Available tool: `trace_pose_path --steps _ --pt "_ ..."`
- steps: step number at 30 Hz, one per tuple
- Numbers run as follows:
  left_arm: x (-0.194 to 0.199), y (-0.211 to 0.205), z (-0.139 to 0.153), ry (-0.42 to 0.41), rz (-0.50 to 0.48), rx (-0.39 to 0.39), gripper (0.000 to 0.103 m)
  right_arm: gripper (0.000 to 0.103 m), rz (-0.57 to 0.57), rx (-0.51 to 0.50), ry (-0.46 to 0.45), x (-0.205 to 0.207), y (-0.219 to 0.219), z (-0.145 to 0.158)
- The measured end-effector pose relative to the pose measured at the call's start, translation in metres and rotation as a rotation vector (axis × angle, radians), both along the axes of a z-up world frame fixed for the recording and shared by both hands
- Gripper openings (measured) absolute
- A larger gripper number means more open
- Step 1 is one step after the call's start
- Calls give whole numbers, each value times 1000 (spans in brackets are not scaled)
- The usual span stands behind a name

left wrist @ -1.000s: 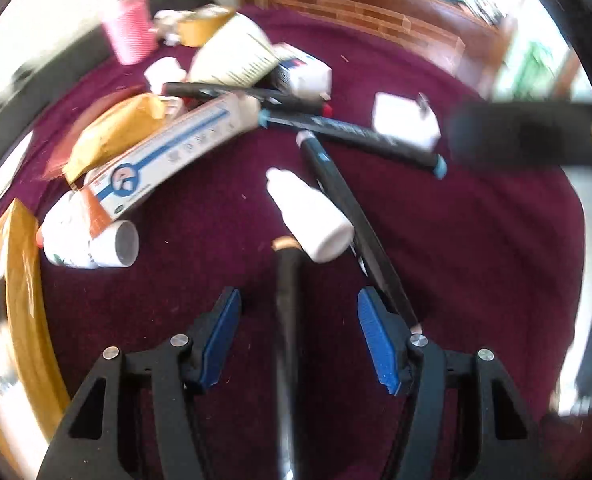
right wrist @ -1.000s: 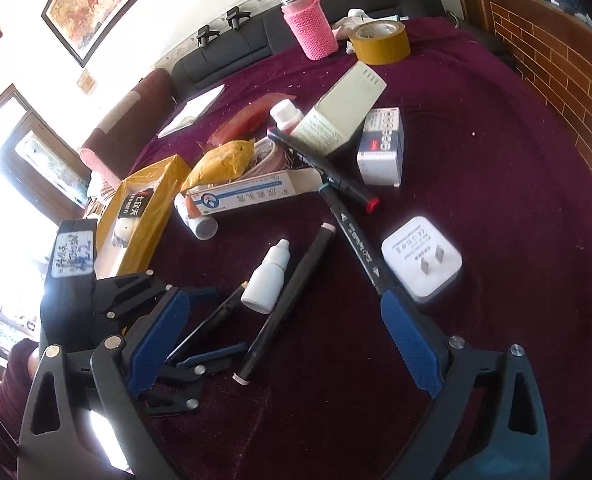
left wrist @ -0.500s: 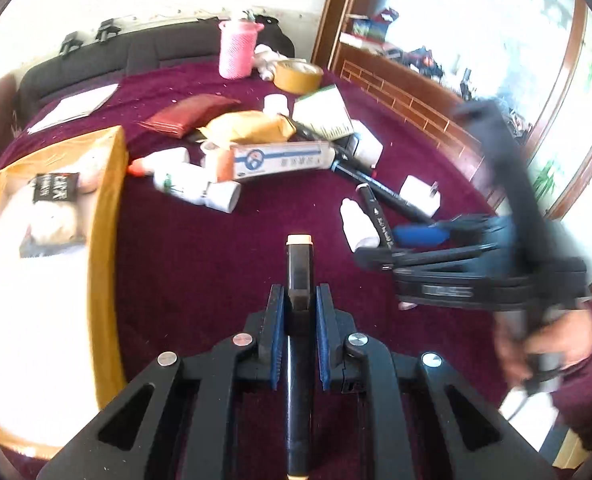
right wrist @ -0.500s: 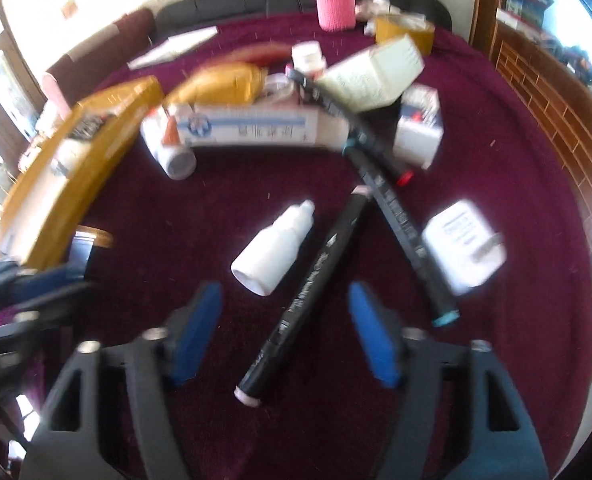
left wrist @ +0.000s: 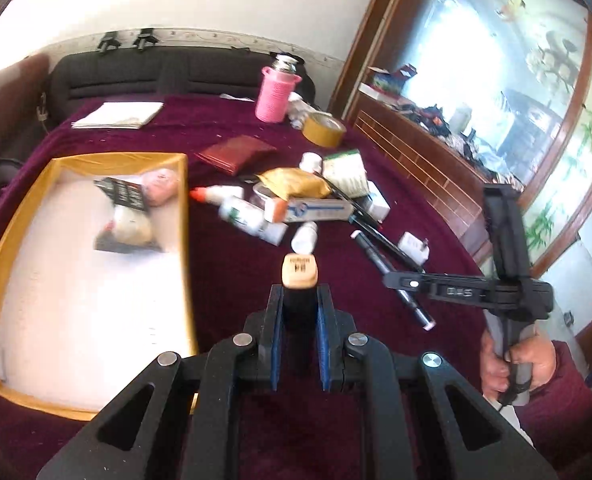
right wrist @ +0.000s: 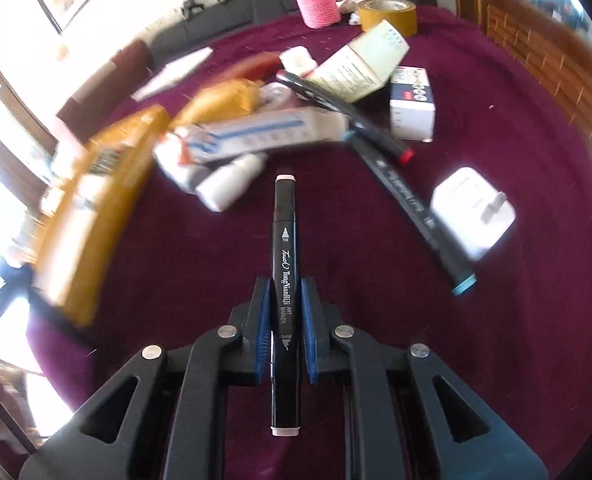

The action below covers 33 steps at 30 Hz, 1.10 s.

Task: Organize objects
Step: 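Grasp a black marker with the left tool while the right grasps another black marker, then place the left tool's marker in the tray while the right places its marker beside it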

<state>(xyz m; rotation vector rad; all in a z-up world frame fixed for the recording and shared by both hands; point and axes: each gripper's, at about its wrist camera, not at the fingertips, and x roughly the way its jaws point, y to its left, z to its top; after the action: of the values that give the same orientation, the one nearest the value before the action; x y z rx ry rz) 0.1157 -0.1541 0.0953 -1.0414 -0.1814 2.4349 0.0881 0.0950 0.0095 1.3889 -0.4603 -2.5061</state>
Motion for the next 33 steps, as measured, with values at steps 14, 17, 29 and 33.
trace_pose_path --steps 14,17,29,33 --pt "-65 -128 43 1 211 -84 12 13 300 -248 16 -80 -150 63" --pt "-108 -142 22 -69 234 -114 12 13 310 -245 -24 -114 -191 47" --pt "-199 -156 -47 -108 379 -164 13 13 223 -180 -127 -209 -266 -6" --pt "-193 -156 -49 -98 412 -173 25 13 214 -233 -134 -210 -264 -7"
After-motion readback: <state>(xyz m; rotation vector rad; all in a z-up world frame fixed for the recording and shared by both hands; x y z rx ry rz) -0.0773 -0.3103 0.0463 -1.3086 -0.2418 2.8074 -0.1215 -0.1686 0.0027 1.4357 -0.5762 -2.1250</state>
